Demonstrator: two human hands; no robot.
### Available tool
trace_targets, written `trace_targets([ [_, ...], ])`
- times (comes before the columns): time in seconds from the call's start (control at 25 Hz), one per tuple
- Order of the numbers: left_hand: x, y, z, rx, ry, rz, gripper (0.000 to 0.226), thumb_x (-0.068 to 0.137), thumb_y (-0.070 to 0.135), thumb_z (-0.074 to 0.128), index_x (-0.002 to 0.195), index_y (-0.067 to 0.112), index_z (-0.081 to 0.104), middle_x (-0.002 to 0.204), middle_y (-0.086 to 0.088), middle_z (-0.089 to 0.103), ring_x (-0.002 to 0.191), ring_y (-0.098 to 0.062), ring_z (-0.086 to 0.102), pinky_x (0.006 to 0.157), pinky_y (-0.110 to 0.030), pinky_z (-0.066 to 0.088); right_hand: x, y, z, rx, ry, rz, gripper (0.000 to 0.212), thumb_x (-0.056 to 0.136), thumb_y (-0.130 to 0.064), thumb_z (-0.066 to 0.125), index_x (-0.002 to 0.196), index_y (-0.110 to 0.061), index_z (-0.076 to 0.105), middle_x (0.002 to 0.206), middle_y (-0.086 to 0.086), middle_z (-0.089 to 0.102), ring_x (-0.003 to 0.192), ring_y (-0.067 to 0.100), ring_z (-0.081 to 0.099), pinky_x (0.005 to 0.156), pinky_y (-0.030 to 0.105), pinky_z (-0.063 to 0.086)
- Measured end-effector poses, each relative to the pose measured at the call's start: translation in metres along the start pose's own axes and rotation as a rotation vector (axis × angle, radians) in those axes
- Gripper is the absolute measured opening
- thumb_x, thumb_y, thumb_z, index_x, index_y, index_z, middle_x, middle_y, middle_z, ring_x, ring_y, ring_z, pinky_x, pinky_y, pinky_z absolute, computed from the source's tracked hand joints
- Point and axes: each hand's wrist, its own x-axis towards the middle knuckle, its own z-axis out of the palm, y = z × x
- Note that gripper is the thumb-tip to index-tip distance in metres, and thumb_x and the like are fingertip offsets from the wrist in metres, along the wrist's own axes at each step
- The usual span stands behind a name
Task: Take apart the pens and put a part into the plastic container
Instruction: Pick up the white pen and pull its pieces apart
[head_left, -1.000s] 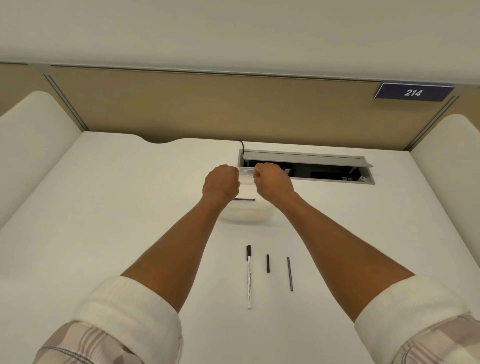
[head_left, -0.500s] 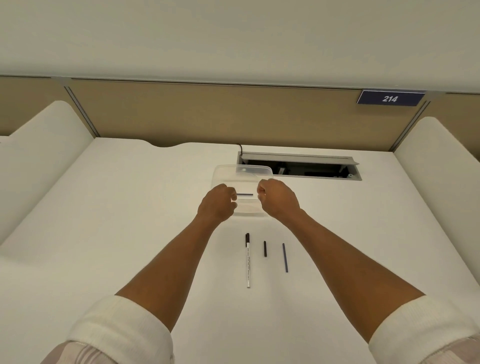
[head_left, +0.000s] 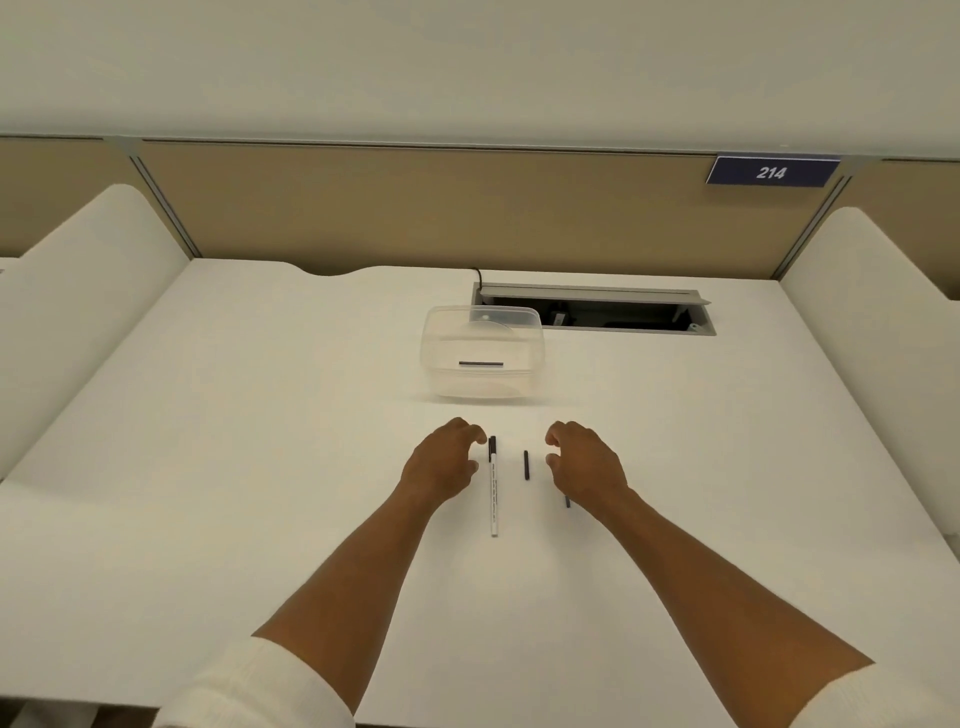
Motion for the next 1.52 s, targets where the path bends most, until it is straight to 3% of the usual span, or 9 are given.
trace_targets([
  [0.52, -0.024, 0.006, 0.029, 0.190, -0.070, 0.157, 0.046, 0.089, 0.006, 0.056, 0.126, 0.032, 0.054, 0.143, 0.012, 0.039, 0.123, -0.016, 0.047, 0.082, -0.039, 0.051, -0.037, 0.018, 0.027, 0.012, -0.014, 0.201, 0.037, 0.093, -0.029, 0.057, 0.125, -0.014, 0.046, 0.124, 0.003, 0.054, 0.115, 0.025, 0.051, 0.084, 0.039, 0.050],
  [0.68, -0.026, 0.003, 0.034, 0.238, -0.081, 0.185, 0.034, 0.092, 0.011, 0.056, 0.119, 0.032, 0.058, 0.145, 0.011, 0.037, 0.119, -0.018, 0.049, 0.078, -0.039, 0.052, -0.035, 0.019, 0.027, 0.016, -0.016, 0.206, 0.037, 0.093, -0.030, 0.057, 0.125, -0.014, 0.047, 0.124, 0.003, 0.053, 0.115, 0.025, 0.050, 0.084, 0.039, 0.049],
  [0.88, -0.021, -0.004, 0.033, 0.233, -0.083, 0.192, 0.024, 0.093, 0.016, 0.057, 0.112, 0.029, 0.063, 0.145, 0.012, 0.040, 0.122, -0.016, 0.050, 0.085, -0.039, 0.052, -0.033, 0.019, 0.027, 0.004, -0.023, 0.208, 0.038, 0.093, -0.031, 0.057, 0.125, -0.014, 0.047, 0.124, 0.003, 0.052, 0.115, 0.025, 0.050, 0.084, 0.038, 0.049],
  [1.36, -0.017, -0.011, 0.031, 0.292, -0.063, 0.257, 0.009, 0.093, 0.021, 0.057, 0.097, 0.026, 0.064, 0.133, 0.014, 0.050, 0.090, -0.025, 0.064, 0.066, -0.031, 0.042, -0.029, 0.021, 0.030, 0.034, -0.005, 0.227, 0.029, 0.092, -0.031, 0.057, 0.115, -0.013, 0.053, 0.117, 0.003, 0.055, 0.110, 0.024, 0.052, 0.083, 0.037, 0.049],
  [1.52, -0.020, -0.016, 0.028, 0.306, -0.041, 0.245, 0.005, 0.093, 0.019, 0.055, 0.095, 0.023, 0.058, 0.114, 0.009, 0.054, 0.080, -0.024, 0.061, 0.061, -0.034, 0.048, -0.028, 0.023, 0.031, 0.055, 0.004, 0.239, 0.027, 0.091, -0.030, 0.057, 0.112, -0.013, 0.052, 0.115, 0.003, 0.054, 0.109, 0.024, 0.051, 0.083, 0.036, 0.047],
])
